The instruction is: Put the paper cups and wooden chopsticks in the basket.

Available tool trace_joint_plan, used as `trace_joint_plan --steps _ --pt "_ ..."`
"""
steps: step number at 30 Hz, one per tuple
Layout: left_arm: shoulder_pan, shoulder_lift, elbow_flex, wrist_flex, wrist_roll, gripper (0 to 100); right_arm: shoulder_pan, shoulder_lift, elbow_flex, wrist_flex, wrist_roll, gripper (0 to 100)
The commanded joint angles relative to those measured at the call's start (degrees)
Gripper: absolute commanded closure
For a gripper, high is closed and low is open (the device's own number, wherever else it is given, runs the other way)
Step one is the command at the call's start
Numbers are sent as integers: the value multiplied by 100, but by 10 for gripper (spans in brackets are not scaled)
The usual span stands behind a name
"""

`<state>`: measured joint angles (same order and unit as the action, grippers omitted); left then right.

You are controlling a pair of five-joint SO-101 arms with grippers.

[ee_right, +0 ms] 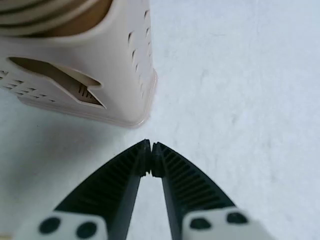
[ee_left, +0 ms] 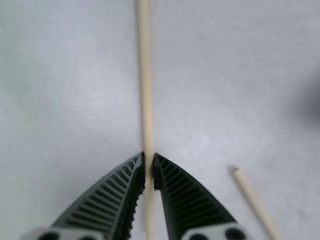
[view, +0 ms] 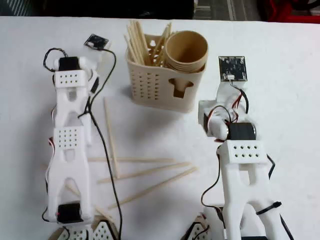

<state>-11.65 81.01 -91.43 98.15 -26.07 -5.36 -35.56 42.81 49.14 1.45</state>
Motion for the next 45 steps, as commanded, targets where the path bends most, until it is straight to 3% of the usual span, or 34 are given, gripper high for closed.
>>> trace_joint_plan --steps 1,8,11,29,40,45 --pt "-40 -409 -211 343 -18 977 66 -145 -44 -84 -26 978" --pt "-84 -1015 -123 448 9 978 66 -145 -44 -84 -26 978" --pt "-84 -1349 466 448 9 979 66 -145 -44 -84 -26 978" --pt "-40 -6246 6901 369 668 977 66 -145 -44 -84 -26 978" --pt "-22 -8215 10242 -800 1099 977 66 -145 -26 -84 -26 978" --pt "400 -8796 11218 -1134 1099 976 66 -145 -26 -84 -26 978"
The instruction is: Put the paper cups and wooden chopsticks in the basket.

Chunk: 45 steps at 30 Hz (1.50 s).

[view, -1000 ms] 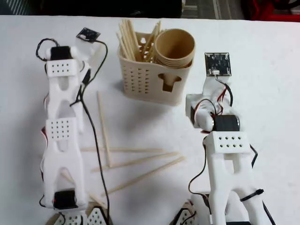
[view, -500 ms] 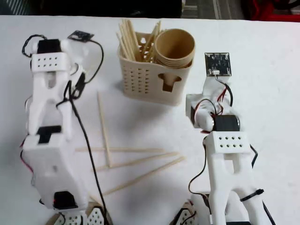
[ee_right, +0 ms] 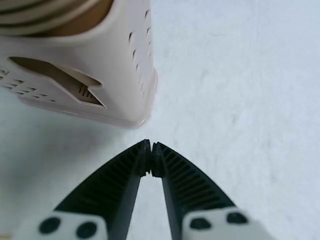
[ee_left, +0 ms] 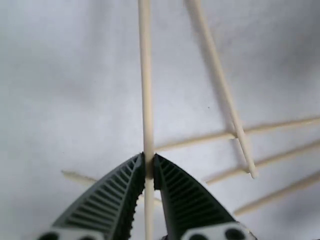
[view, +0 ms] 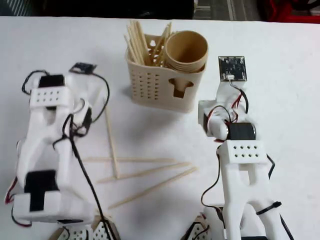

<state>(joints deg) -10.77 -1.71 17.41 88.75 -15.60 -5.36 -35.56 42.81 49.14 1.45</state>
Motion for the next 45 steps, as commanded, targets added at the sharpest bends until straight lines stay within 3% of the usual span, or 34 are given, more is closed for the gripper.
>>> trace_joint_plan --steps 1,9,19,25,37,45 --pt "444 -593 466 -220 53 971 57 -145 -26 -84 -26 978" --pt "752 -690 563 -325 466 766 57 -145 -26 -84 -26 978" --pt "725 -532 387 -1187 501 762 57 -145 -26 -84 -26 978" --pt "752 602 237 -1802 501 762 57 -145 -26 -84 -26 978" --pt "1165 2123 -1600 -747 501 762 57 -145 -26 -84 -26 978" --pt "1297 2457 -1547 -923 695 762 66 -145 -26 -127 -26 978"
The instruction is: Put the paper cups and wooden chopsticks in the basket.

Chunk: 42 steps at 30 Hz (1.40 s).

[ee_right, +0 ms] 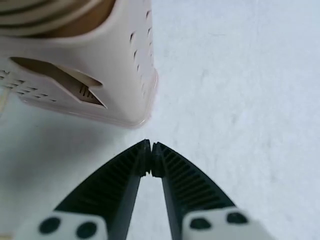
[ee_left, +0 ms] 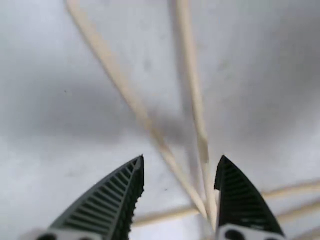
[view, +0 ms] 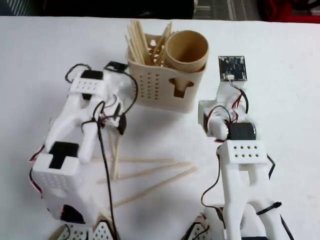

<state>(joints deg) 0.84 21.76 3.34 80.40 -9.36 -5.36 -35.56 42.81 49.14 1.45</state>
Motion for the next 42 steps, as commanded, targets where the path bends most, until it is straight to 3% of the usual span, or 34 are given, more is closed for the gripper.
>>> trace_joint_plan --steps 1,7,15,22,27,33,42 --pt "119 251 -141 -123 70 762 66 -136 -18 -163 -26 978" --pt "40 919 -554 88 114 779 66 -136 -18 -163 -26 978" --pt "48 980 -607 193 62 975 66 -136 -18 -163 -26 978" --pt "-4 971 -615 536 53 978 66 -136 -18 -163 -26 978" --pt "-541 901 -659 536 35 978 66 -136 -18 -163 -26 978" --pt "-927 -13 -607 897 -501 979 66 -136 -18 -163 -26 978" --pt "-541 -2316 -659 1336 -457 979 66 -136 -18 -163 -26 978"
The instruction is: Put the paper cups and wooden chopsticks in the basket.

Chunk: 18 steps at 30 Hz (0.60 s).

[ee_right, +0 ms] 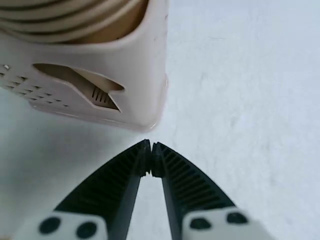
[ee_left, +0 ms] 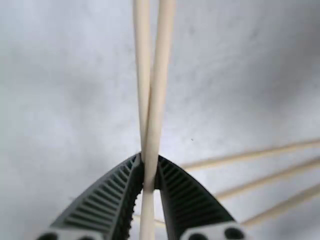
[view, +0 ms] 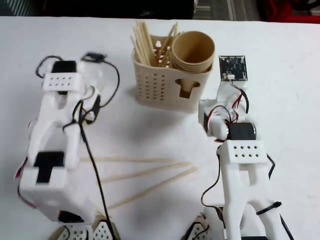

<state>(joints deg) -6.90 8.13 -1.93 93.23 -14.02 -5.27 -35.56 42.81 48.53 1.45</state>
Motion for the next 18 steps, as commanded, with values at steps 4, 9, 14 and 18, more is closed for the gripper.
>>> trace_joint_plan --steps 4,9,14,18 --pt "620 -1771 -141 -132 26 980 57 -136 -18 -101 -26 978" --pt "945 -2237 -791 -457 563 980 57 -136 -18 -101 -26 978" --pt "1349 -2229 -1908 -870 826 980 66 -136 -18 -101 -26 978" --pt "1701 -2229 -2444 -1380 826 980 66 -136 -18 -101 -26 978"
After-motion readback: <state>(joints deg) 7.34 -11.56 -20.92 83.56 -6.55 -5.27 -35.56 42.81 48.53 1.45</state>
